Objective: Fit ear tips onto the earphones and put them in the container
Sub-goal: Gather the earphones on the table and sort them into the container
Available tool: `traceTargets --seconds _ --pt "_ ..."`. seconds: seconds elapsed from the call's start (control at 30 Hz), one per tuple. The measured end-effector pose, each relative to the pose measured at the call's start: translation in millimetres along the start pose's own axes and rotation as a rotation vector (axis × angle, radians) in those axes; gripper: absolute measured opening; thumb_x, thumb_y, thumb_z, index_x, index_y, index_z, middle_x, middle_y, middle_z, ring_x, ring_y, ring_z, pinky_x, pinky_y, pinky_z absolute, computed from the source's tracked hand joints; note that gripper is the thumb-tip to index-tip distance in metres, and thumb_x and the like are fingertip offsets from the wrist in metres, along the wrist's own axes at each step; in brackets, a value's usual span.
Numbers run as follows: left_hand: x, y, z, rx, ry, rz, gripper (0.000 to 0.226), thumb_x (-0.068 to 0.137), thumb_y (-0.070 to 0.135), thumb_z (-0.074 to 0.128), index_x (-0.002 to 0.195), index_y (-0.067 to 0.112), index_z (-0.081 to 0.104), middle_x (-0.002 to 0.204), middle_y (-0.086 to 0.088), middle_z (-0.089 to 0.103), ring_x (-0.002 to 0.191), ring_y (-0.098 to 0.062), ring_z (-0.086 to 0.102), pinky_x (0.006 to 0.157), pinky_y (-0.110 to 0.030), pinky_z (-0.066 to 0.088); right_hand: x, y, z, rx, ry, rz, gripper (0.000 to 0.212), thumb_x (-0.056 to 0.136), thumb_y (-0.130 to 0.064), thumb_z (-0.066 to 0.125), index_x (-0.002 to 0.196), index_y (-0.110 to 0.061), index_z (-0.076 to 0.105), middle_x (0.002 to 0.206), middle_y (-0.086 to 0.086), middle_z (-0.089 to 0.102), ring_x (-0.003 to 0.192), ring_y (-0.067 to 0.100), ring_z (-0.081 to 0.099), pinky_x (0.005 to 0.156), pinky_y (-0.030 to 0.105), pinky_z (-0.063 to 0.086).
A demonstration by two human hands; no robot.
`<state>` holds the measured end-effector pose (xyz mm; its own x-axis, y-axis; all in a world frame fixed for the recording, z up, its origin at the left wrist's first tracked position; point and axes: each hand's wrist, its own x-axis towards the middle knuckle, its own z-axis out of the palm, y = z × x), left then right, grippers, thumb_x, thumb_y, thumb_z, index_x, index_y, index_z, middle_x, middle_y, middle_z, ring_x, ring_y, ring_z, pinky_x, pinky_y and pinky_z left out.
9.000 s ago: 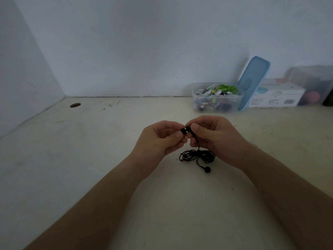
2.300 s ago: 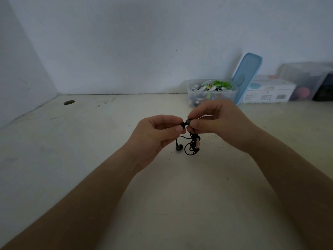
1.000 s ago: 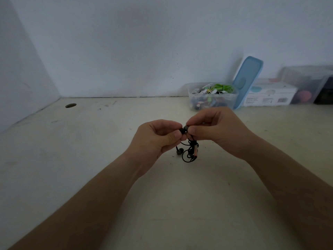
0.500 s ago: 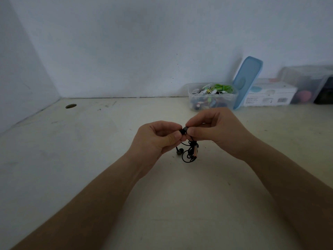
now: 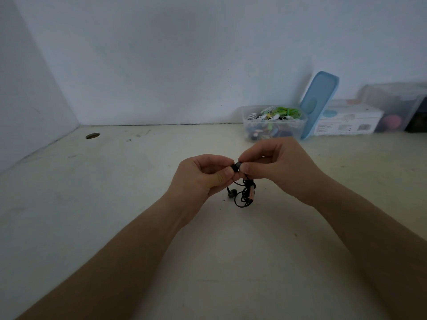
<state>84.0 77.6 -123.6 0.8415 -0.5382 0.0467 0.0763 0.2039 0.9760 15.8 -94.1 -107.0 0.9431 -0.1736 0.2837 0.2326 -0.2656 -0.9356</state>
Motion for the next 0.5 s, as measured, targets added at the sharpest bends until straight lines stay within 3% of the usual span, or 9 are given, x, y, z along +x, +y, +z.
traceTargets --seconds 0.37,0.5 --pt "1.0 -2.9 1.5 -0.028 0.029 0.012 0.015 0.084 -0.01 0.064 0.089 0.003 0.069 0.081 -0.014 0.075 0.076 -0.02 0.074 0.072 -0.023 0.058 -1.4 1.9 7.1 0.062 0.059 0.012 0.014 0.08 0.011 0.072 0.087 -0.001 0.072 0.075 0.013 0.074 0.067 0.018 0.073 0.068 0.025 0.06" --pt "1.1 -3.1 3.4 -0.028 0.046 0.019 0.014 0.083 -0.009 0.065 0.088 0.003 0.068 0.079 -0.012 0.075 0.075 -0.02 0.074 0.072 -0.022 0.058 -0.9 4.0 8.9 0.003 0.112 -0.025 0.013 0.078 0.008 0.075 0.087 -0.002 0.073 0.075 0.012 0.075 0.069 0.022 0.073 0.071 0.03 0.062"
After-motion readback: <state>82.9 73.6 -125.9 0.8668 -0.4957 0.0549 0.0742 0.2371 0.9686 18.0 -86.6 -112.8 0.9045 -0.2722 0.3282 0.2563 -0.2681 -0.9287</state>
